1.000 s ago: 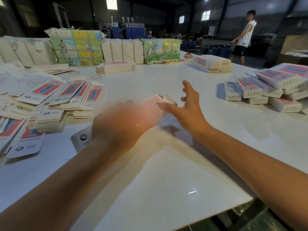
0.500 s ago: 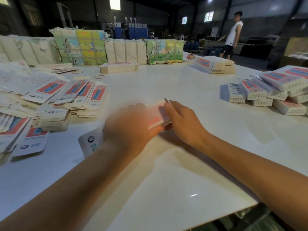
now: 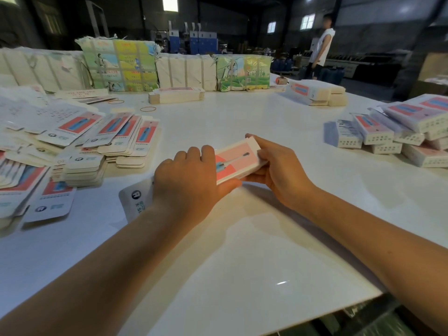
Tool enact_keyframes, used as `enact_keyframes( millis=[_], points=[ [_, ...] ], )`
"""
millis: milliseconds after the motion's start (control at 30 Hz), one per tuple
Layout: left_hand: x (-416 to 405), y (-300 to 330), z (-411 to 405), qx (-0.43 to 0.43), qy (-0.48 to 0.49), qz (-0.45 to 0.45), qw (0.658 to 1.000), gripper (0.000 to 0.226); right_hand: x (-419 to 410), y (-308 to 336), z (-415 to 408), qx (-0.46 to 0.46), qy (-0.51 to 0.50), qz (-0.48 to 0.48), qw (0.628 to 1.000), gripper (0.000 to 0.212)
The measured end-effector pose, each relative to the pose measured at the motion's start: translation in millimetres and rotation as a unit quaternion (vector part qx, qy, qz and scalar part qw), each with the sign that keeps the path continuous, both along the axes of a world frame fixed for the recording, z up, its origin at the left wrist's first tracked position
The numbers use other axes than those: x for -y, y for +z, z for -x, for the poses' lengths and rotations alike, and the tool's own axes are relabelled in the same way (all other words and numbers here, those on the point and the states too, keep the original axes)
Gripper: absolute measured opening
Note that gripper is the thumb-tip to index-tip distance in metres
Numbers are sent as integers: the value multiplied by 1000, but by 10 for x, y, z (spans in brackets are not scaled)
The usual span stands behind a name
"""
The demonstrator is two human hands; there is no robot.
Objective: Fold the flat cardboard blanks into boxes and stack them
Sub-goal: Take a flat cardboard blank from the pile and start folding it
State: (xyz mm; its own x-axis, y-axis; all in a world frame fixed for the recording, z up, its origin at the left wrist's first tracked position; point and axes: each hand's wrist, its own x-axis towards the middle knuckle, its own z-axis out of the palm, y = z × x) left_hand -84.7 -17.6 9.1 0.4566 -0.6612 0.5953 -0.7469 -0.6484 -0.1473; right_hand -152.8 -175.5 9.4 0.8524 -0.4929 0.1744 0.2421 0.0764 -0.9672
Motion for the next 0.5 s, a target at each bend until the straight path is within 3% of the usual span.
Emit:
enact_keyframes(
  millis=[100, 200, 233, 367, 500],
  points=[
    [18, 1, 5, 10, 1, -5, 1000, 95, -28, 1, 22, 7, -43, 64, 997, 52],
    [18, 12, 15, 3, 11, -15, 1000, 89, -91, -1, 61, -1, -97, 191, 977, 28],
    [10, 28, 27, -10, 9, -17, 1000, 89, -109, -3, 77, -9, -96, 231, 968, 28],
    [11, 30, 42, 17, 11, -25, 999, 79, -192, -10, 124, -52, -83, 336, 937, 52],
    [1, 21, -2, 13, 10, -15, 1000, 72, -188, 13, 136, -42, 4, 270, 962, 76]
  ],
)
